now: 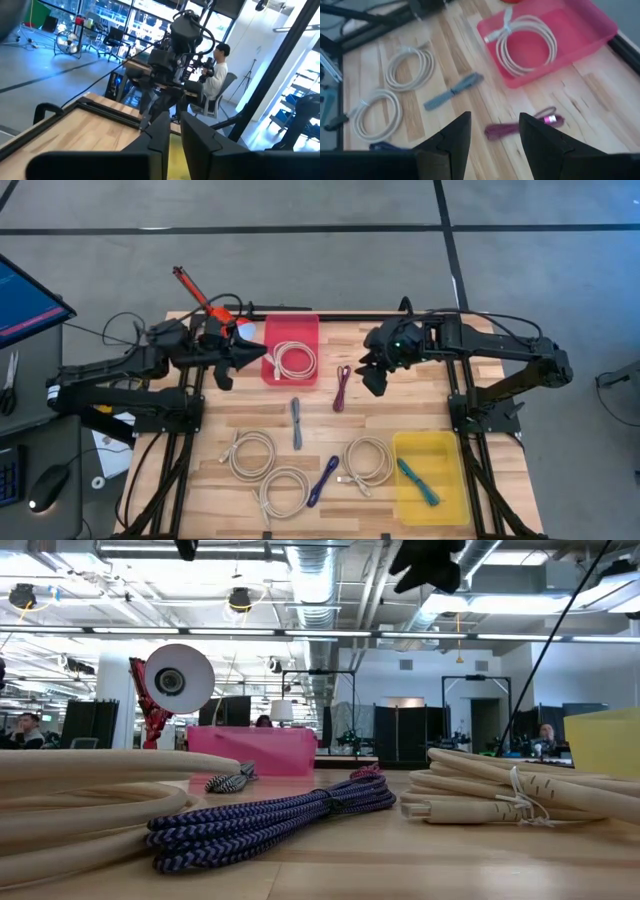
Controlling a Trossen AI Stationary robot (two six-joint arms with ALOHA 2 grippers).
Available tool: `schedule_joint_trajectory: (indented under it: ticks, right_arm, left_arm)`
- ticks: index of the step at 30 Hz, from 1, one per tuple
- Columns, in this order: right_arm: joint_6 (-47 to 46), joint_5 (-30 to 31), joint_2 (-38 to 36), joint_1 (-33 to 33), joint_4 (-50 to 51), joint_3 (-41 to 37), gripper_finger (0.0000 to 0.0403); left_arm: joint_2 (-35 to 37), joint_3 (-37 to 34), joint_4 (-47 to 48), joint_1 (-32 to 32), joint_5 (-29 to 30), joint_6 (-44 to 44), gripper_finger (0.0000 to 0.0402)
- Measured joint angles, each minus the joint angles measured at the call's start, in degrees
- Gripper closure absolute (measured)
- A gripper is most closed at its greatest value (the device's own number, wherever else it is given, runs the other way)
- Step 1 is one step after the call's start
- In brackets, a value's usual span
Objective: Pick & Place USB Port
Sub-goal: Put the purple charger cable into the yellow bin
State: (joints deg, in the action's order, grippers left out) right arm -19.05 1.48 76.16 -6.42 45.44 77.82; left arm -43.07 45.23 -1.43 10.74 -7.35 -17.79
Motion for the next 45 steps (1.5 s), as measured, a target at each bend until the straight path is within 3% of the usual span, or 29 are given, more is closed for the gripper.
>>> schedule_joint_trajectory:
  ticks: [9, 19, 24, 27, 32, 45]
  right_arm:
    - [-0.7, -1.4, 0.0, 0.0, -2.1, 0.0, 0.0244]
    - [-0.3, 0.6, 0.0, -0.3, -11.5, 0.0, 0.0244]
    - [-16.7, -1.7, 0.7, -2.6, -9.8, 0.1, 0.0244]
    - [-20.4, -1.8, 1.4, -3.5, -7.0, -0.1, 0.0244]
    - [-24.5, -1.5, 5.5, -3.5, -4.8, 0.0, 0.0236]
    - [-26.6, -1.0, 20.4, -5.1, -1.7, 0.0, 0.0162]
  left_arm:
    - [-0.4, 0.0, 0.0, 0.0, 0.0, 0.0, 0.0368]
    - [-0.5, 0.0, -0.1, 0.0, 0.0, 0.0, 0.0369]
    - [-0.5, 0.0, -0.1, 0.0, 0.0, 0.0, 0.0371]
    - [-0.5, 0.0, -0.1, 0.0, 0.0, 0.0, 0.0372]
    - [-0.4, 0.0, -0.1, 0.0, 0.0, 0.0, 0.0372]
    - [-0.4, 0.0, 0.1, 0.0, -2.0, 0.0, 0.0372]
